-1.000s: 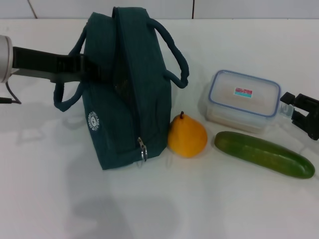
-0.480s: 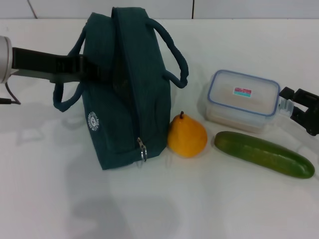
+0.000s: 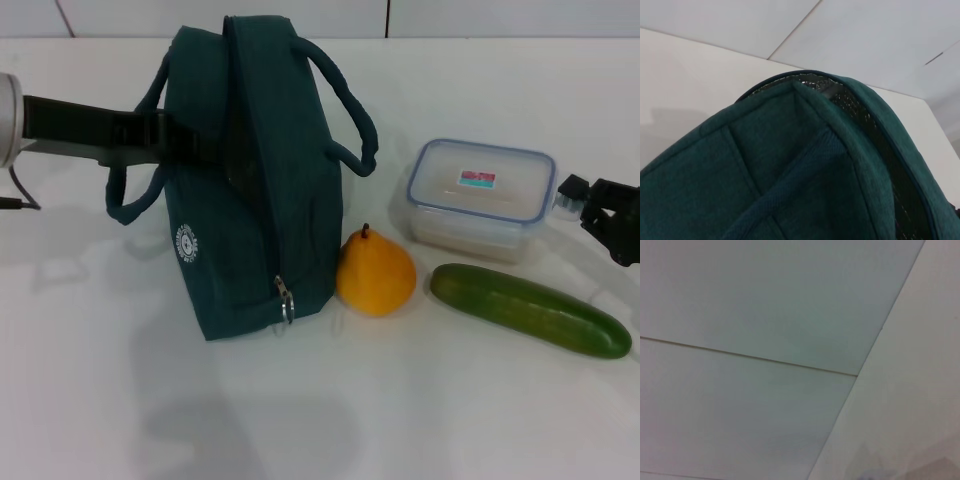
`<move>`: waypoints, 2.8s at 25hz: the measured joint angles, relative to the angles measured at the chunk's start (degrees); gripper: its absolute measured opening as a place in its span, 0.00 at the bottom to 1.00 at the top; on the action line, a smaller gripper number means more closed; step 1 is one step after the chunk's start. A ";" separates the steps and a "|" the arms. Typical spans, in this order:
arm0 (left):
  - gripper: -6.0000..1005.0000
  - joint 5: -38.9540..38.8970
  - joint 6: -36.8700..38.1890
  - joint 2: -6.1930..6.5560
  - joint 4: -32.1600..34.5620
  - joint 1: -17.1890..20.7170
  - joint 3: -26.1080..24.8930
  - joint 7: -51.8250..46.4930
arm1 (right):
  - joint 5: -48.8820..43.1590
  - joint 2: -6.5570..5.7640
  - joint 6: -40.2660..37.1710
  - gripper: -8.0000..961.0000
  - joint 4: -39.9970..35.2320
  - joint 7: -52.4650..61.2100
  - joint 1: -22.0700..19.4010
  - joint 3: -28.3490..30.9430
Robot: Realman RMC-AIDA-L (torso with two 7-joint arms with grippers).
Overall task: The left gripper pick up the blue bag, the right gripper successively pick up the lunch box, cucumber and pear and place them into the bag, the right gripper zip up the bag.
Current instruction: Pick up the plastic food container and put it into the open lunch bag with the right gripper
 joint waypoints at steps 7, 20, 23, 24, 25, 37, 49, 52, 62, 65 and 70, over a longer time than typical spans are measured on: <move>0.05 0.00 0.01 0.06 0.00 -0.19 0.00 0.11 | 0.16 0.07 -0.30 0.11 -0.22 0.21 0.24 0.10; 0.05 -1.84 0.02 0.05 0.00 0.25 0.00 0.96 | 7.66 -0.59 -5.41 0.11 -0.06 0.26 -1.96 0.25; 0.05 -2.22 0.02 0.06 0.00 0.26 0.00 1.04 | 9.04 -0.61 -6.92 0.11 0.00 0.56 -2.89 0.39; 0.05 -2.33 0.02 0.06 0.00 0.26 0.00 1.06 | 9.60 -0.61 -7.52 0.11 0.03 0.62 -3.22 0.45; 0.05 -2.55 0.02 0.04 0.00 0.27 0.00 1.15 | 10.18 -0.62 -8.05 0.11 0.05 0.66 -3.41 0.57; 0.05 -3.09 0.17 -0.02 0.00 0.35 0.00 1.52 | 17.68 0.32 -17.14 0.11 -0.06 0.25 -4.95 0.99; 0.05 -3.09 0.55 -0.09 0.11 -0.69 0.64 1.88 | 20.75 1.27 -26.88 0.11 -0.06 0.64 5.19 0.97; 0.05 -3.09 0.92 -0.13 0.06 -1.08 0.70 2.20 | 21.19 1.31 -27.49 0.11 0.02 0.98 8.83 0.97; 0.05 -3.11 1.15 -0.25 -0.05 -3.27 3.25 2.69 | 20.54 1.75 -22.17 0.11 0.12 1.43 17.74 -2.47; 0.05 -3.33 1.16 -0.26 -0.08 -3.45 3.57 2.85 | 20.54 1.87 -19.01 0.11 0.12 1.44 18.49 -5.53; 0.05 -4.30 1.11 -0.26 -0.09 -3.19 3.33 3.12 | 20.48 1.94 -14.98 0.11 0.12 1.44 18.17 -8.40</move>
